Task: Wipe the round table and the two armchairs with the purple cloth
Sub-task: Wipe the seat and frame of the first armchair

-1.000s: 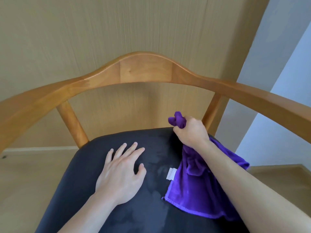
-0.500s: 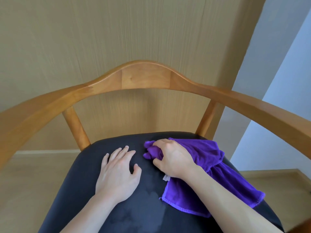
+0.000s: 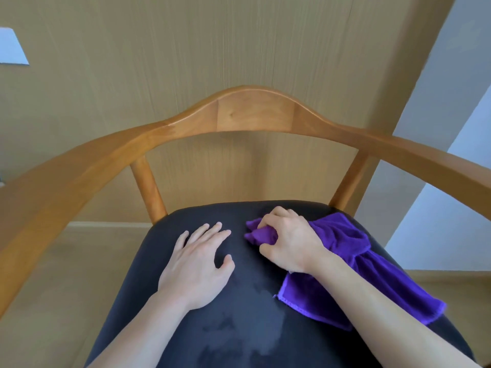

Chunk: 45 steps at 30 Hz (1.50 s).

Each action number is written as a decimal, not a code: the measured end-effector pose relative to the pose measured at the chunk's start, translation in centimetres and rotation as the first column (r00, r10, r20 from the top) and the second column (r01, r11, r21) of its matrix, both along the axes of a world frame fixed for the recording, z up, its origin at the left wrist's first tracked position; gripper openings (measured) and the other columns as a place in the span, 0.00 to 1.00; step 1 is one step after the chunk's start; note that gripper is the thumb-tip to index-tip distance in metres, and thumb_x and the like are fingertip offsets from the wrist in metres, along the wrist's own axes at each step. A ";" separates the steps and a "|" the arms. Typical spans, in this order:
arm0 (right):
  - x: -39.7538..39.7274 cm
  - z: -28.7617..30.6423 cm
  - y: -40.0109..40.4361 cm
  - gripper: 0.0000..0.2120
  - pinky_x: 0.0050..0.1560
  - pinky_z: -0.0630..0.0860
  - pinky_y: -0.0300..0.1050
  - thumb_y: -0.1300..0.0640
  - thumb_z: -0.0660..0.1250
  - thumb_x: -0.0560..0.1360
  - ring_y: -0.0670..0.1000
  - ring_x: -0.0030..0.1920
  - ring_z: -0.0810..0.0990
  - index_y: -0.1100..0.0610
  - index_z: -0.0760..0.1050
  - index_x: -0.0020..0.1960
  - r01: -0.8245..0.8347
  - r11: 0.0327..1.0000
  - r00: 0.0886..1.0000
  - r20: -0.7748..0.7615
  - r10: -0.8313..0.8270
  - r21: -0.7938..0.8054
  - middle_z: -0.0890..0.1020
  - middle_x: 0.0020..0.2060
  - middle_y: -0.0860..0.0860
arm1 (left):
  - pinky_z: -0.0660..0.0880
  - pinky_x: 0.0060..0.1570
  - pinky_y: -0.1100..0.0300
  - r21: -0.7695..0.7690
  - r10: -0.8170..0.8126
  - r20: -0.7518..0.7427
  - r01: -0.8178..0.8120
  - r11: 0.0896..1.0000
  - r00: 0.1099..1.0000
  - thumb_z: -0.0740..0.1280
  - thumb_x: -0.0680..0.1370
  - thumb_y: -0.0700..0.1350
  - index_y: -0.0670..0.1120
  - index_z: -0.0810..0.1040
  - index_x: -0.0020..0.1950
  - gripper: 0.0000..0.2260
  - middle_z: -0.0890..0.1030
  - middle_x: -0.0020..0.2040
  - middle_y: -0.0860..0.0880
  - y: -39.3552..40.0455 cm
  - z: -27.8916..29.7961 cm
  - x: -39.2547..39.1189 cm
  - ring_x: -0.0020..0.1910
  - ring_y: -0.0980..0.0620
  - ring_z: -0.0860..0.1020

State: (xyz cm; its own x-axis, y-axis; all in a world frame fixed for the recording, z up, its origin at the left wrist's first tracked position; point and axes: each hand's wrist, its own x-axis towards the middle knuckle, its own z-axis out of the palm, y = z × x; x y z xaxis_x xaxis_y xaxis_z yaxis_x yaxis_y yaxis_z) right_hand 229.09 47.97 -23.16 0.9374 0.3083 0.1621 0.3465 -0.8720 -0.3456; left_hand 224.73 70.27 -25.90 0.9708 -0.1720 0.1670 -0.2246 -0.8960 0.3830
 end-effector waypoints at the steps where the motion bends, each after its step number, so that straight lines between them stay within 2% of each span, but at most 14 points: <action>1: -1.3 0.0 -0.2 0.18 0.59 0.70 0.48 0.41 0.62 0.65 0.48 0.52 0.72 0.43 0.76 0.53 -0.081 0.996 0.997 0.003 0.081 0.021 0.74 0.51 0.41 | 0.44 0.78 0.54 -0.002 0.003 0.002 -0.003 1.000 1.000 0.50 0.77 0.60 0.61 0.61 0.77 0.27 0.54 0.79 0.64 0.0 0.0 0.0 0.78 0.65 0.47; 5: -1.2 -0.3 -1.7 0.18 0.58 0.72 0.47 0.43 0.63 0.65 0.46 0.53 0.73 0.45 0.78 0.53 -0.160 0.985 0.985 0.069 0.155 0.071 0.74 0.50 0.40 | 0.45 0.78 0.54 -0.024 0.012 0.011 -0.012 1.000 1.000 0.49 0.76 0.61 0.60 0.62 0.77 0.29 0.56 0.79 0.63 0.0 0.0 -0.1 0.78 0.65 0.48; 8: 3.6 0.0 -1.7 0.16 0.58 0.72 0.50 0.51 0.69 0.71 0.54 0.55 0.74 0.53 0.79 0.58 0.151 0.969 0.977 0.124 -0.176 0.193 0.74 0.50 0.49 | 0.45 0.78 0.55 -0.037 0.017 0.011 -0.017 0.999 1.000 0.49 0.75 0.60 0.60 0.63 0.76 0.28 0.57 0.79 0.63 0.0 0.0 -0.1 0.77 0.65 0.49; 11: 6.9 0.5 -0.2 0.08 0.54 0.75 0.49 0.51 0.67 0.73 0.59 0.53 0.78 0.54 0.79 0.48 0.396 0.867 0.917 -0.091 -0.388 0.302 0.79 0.48 0.53 | 0.44 0.78 0.55 -0.040 0.016 0.011 -0.016 0.999 1.000 0.51 0.77 0.59 0.59 0.64 0.76 0.27 0.57 0.78 0.64 0.1 0.0 0.0 0.77 0.66 0.49; 13: 6.7 0.3 1.3 0.07 0.58 0.74 0.53 0.49 0.66 0.72 0.60 0.55 0.76 0.52 0.77 0.46 0.344 0.932 0.938 -0.078 -0.336 0.116 0.77 0.48 0.51 | 0.44 0.78 0.56 -0.041 0.014 0.011 -0.013 0.999 1.000 0.53 0.78 0.57 0.59 0.64 0.76 0.25 0.57 0.78 0.64 0.1 -0.1 0.1 0.77 0.66 0.48; 15: 4.4 0.0 2.5 0.12 0.60 0.70 0.52 0.48 0.67 0.72 0.58 0.58 0.73 0.48 0.79 0.54 0.208 0.978 0.978 -0.008 -0.208 -0.016 0.75 0.52 0.50 | 0.44 0.78 0.56 -0.042 0.007 0.013 -0.006 0.999 1.000 0.54 0.79 0.56 0.59 0.64 0.76 0.24 0.57 0.78 0.64 0.1 -0.2 0.1 0.77 0.66 0.48; 18: -1.3 0.4 2.4 0.16 0.58 0.71 0.49 0.48 0.66 0.69 0.52 0.56 0.74 0.44 0.80 0.56 -0.026 0.999 1.000 -0.010 0.027 0.042 0.76 0.54 0.44 | 0.44 0.78 0.55 -0.055 0.001 0.018 0.000 0.999 1.000 0.56 0.80 0.54 0.59 0.64 0.76 0.23 0.58 0.78 0.63 0.3 -0.2 0.2 0.77 0.66 0.49; 22: -6.8 1.6 0.3 0.13 0.52 0.76 0.42 0.49 0.67 0.64 0.43 0.52 0.77 0.43 0.81 0.49 -0.196 0.968 0.957 -0.182 0.224 0.156 0.77 0.49 0.39 | 0.44 0.78 0.55 -0.068 0.009 0.025 -0.007 0.998 1.000 0.57 0.81 0.52 0.59 0.65 0.76 0.22 0.59 0.78 0.63 0.3 -0.2 0.2 0.77 0.66 0.50; 25: -6.0 3.0 -1.9 0.13 0.52 0.78 0.42 0.49 0.69 0.63 0.41 0.50 0.80 0.42 0.82 0.48 -0.132 0.975 0.955 -0.242 0.174 0.180 0.79 0.48 0.40 | 0.44 0.78 0.56 -0.068 0.019 0.024 -0.017 0.998 1.000 0.57 0.81 0.51 0.58 0.65 0.76 0.22 0.58 0.78 0.63 0.3 -0.2 0.1 0.77 0.65 0.50; 28: -3.1 3.1 -3.9 0.18 0.61 0.75 0.47 0.49 0.71 0.70 0.46 0.57 0.77 0.44 0.80 0.59 0.030 0.983 0.996 -0.094 -0.013 0.182 0.77 0.55 0.42 | 0.45 0.78 0.56 -0.064 0.018 0.023 -0.017 0.998 1.000 0.56 0.81 0.51 0.59 0.65 0.76 0.22 0.58 0.78 0.63 0.3 -0.1 0.1 0.77 0.65 0.50; 30: -1.8 2.0 -3.6 0.25 0.68 0.70 0.52 0.47 0.69 0.75 0.53 0.65 0.73 0.49 0.74 0.71 0.109 0.991 0.992 -0.074 -0.103 0.076 0.75 0.64 0.47 | 0.45 0.78 0.55 -0.058 0.018 0.022 -0.017 0.998 1.000 0.56 0.81 0.51 0.58 0.65 0.76 0.22 0.59 0.78 0.63 0.2 -0.2 0.1 0.77 0.65 0.50; 32: -1.6 0.6 -2.4 0.27 0.69 0.67 0.53 0.45 0.65 0.77 0.55 0.69 0.71 0.50 0.70 0.74 0.125 0.987 0.989 -0.064 -0.132 -0.104 0.72 0.70 0.48 | 0.45 0.78 0.55 -0.051 0.021 0.021 -0.020 0.998 1.000 0.56 0.81 0.51 0.58 0.65 0.76 0.22 0.59 0.78 0.63 0.2 -0.2 0.1 0.77 0.65 0.50; 38: -7.0 1.1 -0.7 0.27 0.64 0.67 0.48 0.52 0.66 0.71 0.50 0.65 0.73 0.44 0.74 0.70 -0.056 0.993 0.996 -0.070 0.049 -0.102 0.75 0.68 0.40 | 0.45 0.78 0.56 -0.043 0.018 0.014 -0.017 0.999 1.000 0.57 0.81 0.51 0.58 0.65 0.76 0.22 0.59 0.78 0.63 0.1 0.0 0.0 0.77 0.65 0.51; 45: -16.3 0.7 2.0 0.26 0.58 0.69 0.40 0.50 0.63 0.60 0.45 0.55 0.77 0.42 0.82 0.57 -0.165 0.985 0.983 -0.074 0.167 0.041 0.80 0.56 0.36 | 0.45 0.78 0.57 -0.027 0.020 0.025 -0.019 0.999 0.999 0.57 0.81 0.52 0.58 0.66 0.76 0.22 0.60 0.78 0.63 0.3 -0.2 0.2 0.77 0.65 0.51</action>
State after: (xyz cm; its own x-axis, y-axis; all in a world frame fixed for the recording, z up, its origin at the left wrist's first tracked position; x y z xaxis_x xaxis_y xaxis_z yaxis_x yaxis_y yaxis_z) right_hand 212.79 49.95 -22.44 0.8837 0.4562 0.1045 0.4567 -0.7916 -0.4059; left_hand 224.93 70.59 -26.14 0.9694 -0.1483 0.1958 -0.2172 -0.8896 0.4017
